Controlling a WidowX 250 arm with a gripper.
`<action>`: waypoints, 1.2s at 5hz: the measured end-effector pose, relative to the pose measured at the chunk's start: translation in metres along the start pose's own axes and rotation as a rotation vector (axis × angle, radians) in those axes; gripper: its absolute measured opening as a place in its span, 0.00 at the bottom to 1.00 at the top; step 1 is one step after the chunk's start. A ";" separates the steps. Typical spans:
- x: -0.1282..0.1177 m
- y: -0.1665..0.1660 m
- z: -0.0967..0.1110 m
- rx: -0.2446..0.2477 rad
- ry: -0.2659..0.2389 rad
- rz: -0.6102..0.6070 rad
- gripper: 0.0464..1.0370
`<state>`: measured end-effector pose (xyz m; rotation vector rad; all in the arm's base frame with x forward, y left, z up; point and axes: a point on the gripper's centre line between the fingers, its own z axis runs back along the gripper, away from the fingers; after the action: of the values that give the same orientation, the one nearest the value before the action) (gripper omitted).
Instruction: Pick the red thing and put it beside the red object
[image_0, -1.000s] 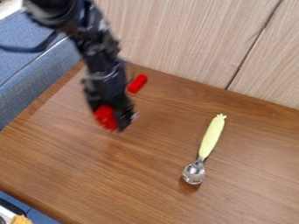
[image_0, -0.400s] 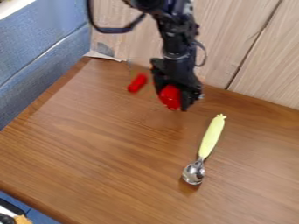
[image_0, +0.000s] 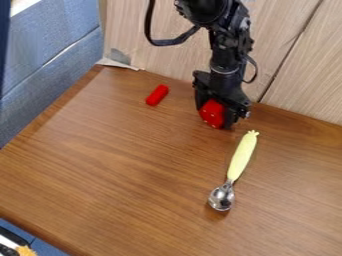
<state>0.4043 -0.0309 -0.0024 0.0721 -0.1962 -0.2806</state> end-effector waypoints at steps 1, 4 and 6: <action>0.009 0.002 -0.005 0.013 0.015 0.006 0.86; 0.000 0.003 0.003 0.016 0.015 0.047 0.96; 0.001 0.023 0.062 -0.023 -0.138 0.118 0.96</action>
<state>0.3983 -0.0122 0.0608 0.0184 -0.3328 -0.1702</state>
